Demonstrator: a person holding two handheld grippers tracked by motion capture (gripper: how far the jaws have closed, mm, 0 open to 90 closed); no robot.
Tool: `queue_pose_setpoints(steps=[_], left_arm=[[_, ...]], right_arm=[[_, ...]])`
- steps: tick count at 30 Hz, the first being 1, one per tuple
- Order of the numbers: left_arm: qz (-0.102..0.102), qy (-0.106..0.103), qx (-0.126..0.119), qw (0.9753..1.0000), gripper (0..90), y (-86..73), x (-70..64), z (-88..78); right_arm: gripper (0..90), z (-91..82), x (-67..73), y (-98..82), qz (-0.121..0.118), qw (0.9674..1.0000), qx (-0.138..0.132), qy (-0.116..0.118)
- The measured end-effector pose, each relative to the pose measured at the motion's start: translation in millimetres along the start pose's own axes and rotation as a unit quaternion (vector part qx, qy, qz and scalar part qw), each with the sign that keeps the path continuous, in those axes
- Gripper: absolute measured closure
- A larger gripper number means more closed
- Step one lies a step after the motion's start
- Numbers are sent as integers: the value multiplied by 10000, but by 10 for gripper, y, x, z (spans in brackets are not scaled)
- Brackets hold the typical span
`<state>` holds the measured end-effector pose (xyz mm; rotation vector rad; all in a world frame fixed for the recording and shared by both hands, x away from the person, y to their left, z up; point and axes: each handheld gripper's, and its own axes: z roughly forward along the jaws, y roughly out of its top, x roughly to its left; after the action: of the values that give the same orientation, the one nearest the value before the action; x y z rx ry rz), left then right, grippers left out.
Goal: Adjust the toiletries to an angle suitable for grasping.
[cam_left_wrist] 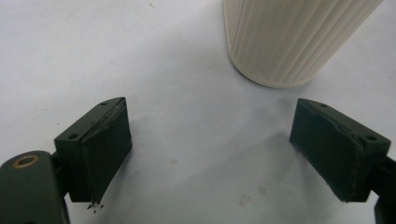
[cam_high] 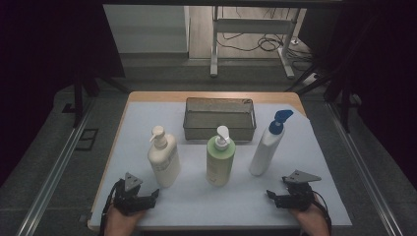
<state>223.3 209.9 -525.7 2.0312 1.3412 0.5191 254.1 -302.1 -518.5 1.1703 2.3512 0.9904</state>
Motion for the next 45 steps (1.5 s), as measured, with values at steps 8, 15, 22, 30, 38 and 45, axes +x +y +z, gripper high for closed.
queue_pose_setpoints(steps=[8, 15, 22, 30, 38, 45], left_arm=[[4, 4, -17, 10000, 122, -5, 0, 0], [-3, 5, -22, 10000, 122, -8, -1, -1], [-14, 10, -31, 10000, 123, -11, -4, -2], [-16, 11, -36, 10000, 123, -12, -4, -2], [-19, 2, -33, 10000, 123, -11, -1, -1], [-25, -10, -35, 10000, 121, -11, 3, 0]], right_arm=[[174, 0, -1, 2, -5, 10000, 9, 3], [139, 6, 3, 8, -40, 10000, 47, 71], [140, 6, -1, 13, -37, 10000, 50, 72], [142, -20, -13, 39, 103, 9998, 160, 114], [215, -100, -51, 85, 176, 9997, 136, 81], [313, -180, -105, 189, 159, 9999, 18, 50]])
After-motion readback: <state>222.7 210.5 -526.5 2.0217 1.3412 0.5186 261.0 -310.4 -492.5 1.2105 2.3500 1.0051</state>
